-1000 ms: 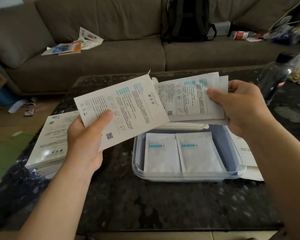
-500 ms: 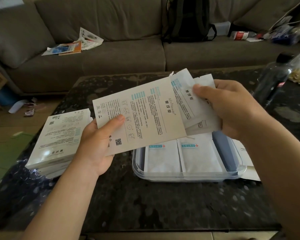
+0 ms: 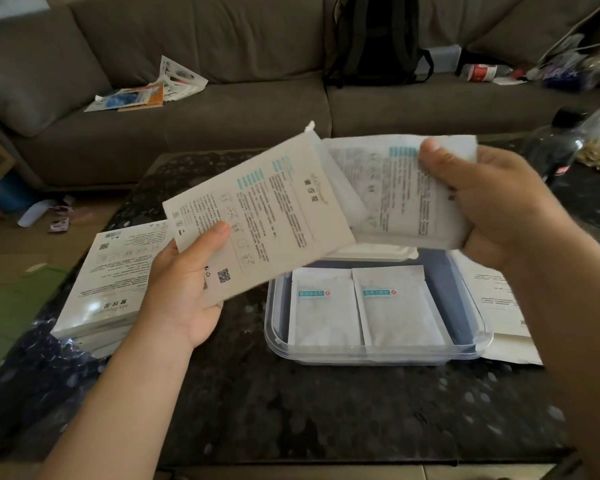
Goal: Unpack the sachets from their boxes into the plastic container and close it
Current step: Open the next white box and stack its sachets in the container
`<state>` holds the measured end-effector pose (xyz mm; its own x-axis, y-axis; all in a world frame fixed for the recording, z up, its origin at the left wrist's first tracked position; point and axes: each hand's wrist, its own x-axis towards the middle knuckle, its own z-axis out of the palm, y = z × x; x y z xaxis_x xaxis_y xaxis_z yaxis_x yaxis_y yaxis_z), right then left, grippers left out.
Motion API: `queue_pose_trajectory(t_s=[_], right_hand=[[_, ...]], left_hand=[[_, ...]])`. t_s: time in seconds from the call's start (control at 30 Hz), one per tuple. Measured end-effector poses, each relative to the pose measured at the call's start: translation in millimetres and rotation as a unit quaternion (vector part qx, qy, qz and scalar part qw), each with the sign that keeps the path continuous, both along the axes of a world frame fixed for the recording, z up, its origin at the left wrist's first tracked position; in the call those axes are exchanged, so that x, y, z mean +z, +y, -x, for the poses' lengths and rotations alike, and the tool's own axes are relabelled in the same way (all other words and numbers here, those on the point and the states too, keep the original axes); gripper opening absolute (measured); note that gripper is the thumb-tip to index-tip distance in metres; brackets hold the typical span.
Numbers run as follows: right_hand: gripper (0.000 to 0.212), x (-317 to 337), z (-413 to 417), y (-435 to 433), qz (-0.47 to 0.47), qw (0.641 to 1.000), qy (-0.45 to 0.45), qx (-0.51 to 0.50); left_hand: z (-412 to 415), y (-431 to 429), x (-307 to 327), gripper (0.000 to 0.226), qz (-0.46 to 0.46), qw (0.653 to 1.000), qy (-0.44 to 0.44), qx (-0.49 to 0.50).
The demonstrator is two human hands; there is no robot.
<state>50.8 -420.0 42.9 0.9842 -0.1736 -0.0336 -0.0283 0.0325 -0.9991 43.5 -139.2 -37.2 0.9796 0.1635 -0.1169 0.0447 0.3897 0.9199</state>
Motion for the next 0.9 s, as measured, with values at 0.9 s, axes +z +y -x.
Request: queue_pose_trajectory(t_s=[0.9], right_hand=[[0.030,-27,-9,-8,0.147,0.974,0.050,0.165]], left_hand=[[1,2,10,0.036,0.029,0.987,0.040,0.152]])
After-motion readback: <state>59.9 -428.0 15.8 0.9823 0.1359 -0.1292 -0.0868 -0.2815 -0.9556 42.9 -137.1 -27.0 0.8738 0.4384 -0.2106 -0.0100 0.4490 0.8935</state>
